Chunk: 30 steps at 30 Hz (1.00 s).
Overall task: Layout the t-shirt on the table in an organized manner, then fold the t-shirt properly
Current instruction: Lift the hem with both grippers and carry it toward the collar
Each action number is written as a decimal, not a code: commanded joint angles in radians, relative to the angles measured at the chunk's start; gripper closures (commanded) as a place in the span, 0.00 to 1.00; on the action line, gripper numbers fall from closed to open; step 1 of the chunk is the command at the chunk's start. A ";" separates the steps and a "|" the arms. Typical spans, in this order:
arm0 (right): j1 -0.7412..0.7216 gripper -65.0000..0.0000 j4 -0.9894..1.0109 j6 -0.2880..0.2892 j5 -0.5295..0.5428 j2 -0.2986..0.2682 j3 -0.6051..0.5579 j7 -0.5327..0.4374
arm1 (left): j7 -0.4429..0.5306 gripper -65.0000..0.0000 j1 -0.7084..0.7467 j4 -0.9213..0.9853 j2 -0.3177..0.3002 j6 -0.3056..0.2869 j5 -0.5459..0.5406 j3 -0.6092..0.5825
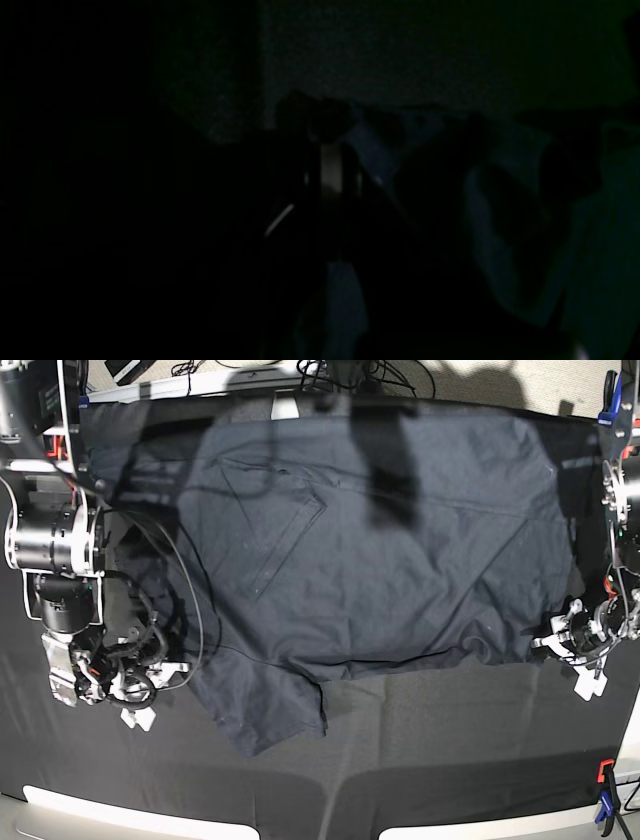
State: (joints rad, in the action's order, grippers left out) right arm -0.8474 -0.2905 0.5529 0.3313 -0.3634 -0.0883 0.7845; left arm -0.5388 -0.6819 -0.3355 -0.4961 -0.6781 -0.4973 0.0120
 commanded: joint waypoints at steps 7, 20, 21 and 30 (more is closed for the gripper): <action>-0.042 1.00 -0.071 0.008 -0.131 -0.026 0.003 -0.147 | 0.100 1.00 -0.028 -0.014 -0.017 -0.003 -0.010 0.000; -0.042 1.00 -0.142 -0.098 -0.250 -0.081 0.003 -0.378 | 0.254 1.00 -0.036 -0.021 -0.017 0.076 -0.009 0.000; -0.042 1.00 -0.142 -0.098 -0.250 -0.080 0.003 -0.378 | 0.259 1.00 -0.036 -0.023 -0.017 0.077 -0.008 0.000; -0.032 1.00 -0.183 -0.058 -0.250 -0.080 0.003 -0.322 | 0.183 1.00 -0.029 -0.147 -0.017 0.132 -0.002 0.004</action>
State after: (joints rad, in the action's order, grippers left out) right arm -0.8349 -0.4526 0.4946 0.0734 -0.4301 -0.0891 0.4847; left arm -0.3847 -0.6788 -0.4637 -0.4957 -0.5457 -0.4850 0.0113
